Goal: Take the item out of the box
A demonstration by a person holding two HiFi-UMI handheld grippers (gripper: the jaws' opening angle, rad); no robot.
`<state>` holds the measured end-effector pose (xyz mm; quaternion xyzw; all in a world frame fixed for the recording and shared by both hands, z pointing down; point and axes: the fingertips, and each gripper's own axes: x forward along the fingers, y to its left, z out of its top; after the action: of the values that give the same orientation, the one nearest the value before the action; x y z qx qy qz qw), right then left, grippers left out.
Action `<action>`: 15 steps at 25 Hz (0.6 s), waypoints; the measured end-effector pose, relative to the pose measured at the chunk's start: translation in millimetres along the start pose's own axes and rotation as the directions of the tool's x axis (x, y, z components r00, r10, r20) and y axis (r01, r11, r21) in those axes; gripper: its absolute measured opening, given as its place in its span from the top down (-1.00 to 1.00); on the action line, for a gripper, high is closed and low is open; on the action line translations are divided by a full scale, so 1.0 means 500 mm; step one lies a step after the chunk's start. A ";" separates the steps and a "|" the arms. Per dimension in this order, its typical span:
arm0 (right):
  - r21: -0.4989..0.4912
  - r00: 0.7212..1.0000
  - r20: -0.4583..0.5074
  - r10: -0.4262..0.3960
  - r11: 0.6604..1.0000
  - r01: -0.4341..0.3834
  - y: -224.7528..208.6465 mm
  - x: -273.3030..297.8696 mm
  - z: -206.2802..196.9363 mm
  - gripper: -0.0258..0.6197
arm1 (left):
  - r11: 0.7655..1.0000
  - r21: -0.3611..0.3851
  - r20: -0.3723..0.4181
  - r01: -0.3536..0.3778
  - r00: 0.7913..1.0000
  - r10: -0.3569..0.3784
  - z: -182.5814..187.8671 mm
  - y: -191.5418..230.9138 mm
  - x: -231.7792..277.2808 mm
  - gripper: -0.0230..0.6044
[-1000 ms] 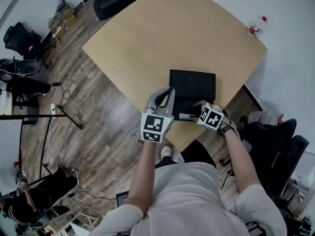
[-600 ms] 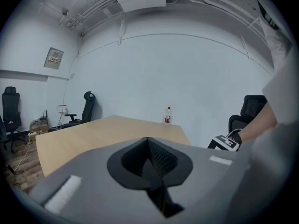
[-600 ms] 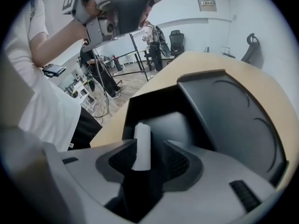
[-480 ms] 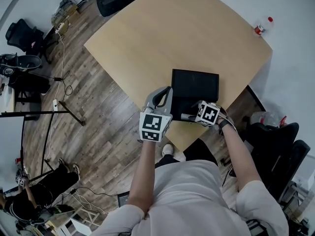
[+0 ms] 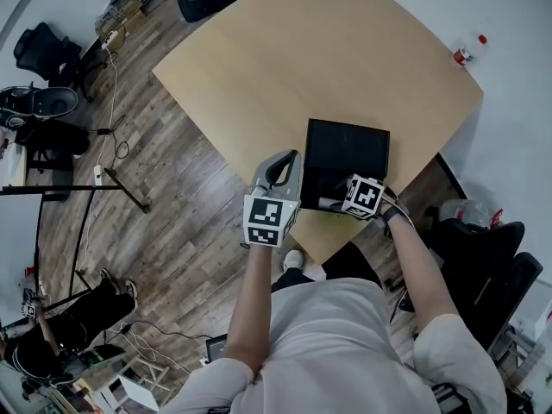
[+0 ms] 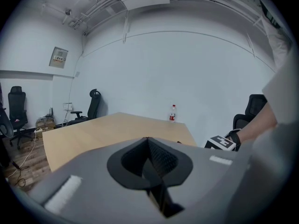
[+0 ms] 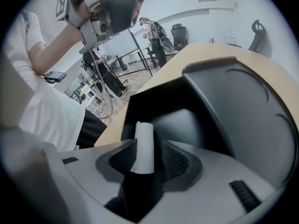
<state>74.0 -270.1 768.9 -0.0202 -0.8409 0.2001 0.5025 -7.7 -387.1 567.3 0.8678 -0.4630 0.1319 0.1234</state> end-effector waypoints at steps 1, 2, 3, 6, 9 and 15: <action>0.006 1.000 -0.001 0.007 1.000 -0.007 0.001 0.002 0.000 0.43 | 1.000 -0.002 -0.001 -0.004 1.000 0.004 -0.002 0.004 -0.002 0.91; 0.012 1.000 0.000 0.014 1.000 -0.014 0.002 0.004 0.001 0.43 | 1.000 -0.005 -0.002 -0.008 1.000 0.008 -0.004 0.007 -0.005 0.91; 0.018 1.000 0.001 0.021 1.000 -0.021 0.005 0.006 0.002 0.44 | 1.000 -0.008 -0.003 -0.010 1.000 0.010 -0.006 0.010 -0.007 0.91; 0.023 0.999 0.006 0.042 0.999 -0.042 0.010 0.012 0.004 0.53 | 1.000 -0.013 -0.003 -0.015 1.000 0.015 -0.008 0.017 -0.011 0.91; 0.043 0.999 0.008 0.052 0.998 -0.052 0.008 0.016 0.004 0.54 | 1.000 -0.016 -0.001 -0.016 1.000 0.016 -0.006 0.021 -0.012 0.91; 0.076 0.999 0.003 0.051 0.996 -0.051 0.009 0.017 0.005 0.59 | 1.000 -0.014 0.006 -0.005 1.000 0.005 0.000 0.019 -0.013 0.91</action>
<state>66.7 -264.8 773.4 -0.0227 -0.8320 0.2446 0.4974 -19.0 -386.9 565.7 0.8661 -0.4664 0.1265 0.1279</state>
